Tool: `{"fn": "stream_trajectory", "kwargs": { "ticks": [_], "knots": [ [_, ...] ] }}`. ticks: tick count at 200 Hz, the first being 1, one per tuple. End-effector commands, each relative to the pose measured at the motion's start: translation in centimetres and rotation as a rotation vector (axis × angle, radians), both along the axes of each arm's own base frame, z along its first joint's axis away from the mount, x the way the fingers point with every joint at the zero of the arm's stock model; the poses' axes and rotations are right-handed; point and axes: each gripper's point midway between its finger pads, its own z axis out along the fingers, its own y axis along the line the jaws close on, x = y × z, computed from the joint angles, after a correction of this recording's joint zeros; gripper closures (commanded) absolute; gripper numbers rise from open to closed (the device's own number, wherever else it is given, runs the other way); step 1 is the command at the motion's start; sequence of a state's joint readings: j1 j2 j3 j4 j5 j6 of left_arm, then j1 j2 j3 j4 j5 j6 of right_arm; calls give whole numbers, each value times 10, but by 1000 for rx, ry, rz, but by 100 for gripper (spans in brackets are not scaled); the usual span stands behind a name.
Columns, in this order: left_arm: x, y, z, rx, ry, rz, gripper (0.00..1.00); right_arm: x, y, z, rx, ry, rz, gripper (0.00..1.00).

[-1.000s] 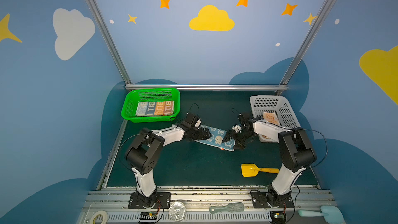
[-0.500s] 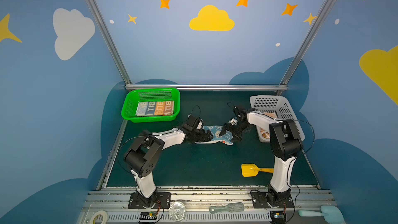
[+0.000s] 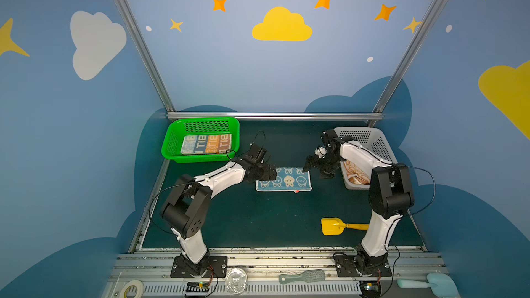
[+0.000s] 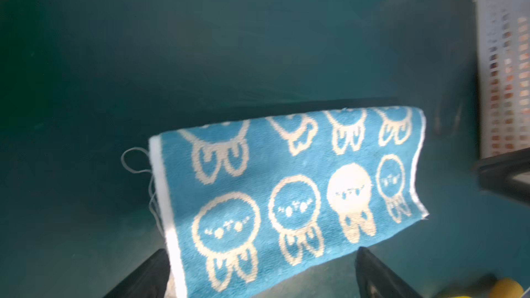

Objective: Fold and stack the towels
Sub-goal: 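Grasp the folded towel's ends with both grippers, then lift the folded towel with both grippers and carry it toward the green basket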

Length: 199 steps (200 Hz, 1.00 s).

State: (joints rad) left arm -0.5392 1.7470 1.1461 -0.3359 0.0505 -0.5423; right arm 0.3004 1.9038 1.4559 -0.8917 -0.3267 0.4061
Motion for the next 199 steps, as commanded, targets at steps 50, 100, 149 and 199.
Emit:
{"fn": "stream_trajectory", "kwargs": {
  "ticks": [50,100,149,199],
  "knots": [
    [-20,38,-33,53,136,23,0,-8,5,-38,-80,93,53,8],
    [-18,24,-50,1,190,-16,2,-15,23,-47,-63,116,72,8],
    [-14,17,-69,-10,226,-45,19,-20,41,-49,-12,136,74,8],
    [-16,15,-79,0,218,-61,61,-24,56,-52,9,153,78,8]
  ]
}}
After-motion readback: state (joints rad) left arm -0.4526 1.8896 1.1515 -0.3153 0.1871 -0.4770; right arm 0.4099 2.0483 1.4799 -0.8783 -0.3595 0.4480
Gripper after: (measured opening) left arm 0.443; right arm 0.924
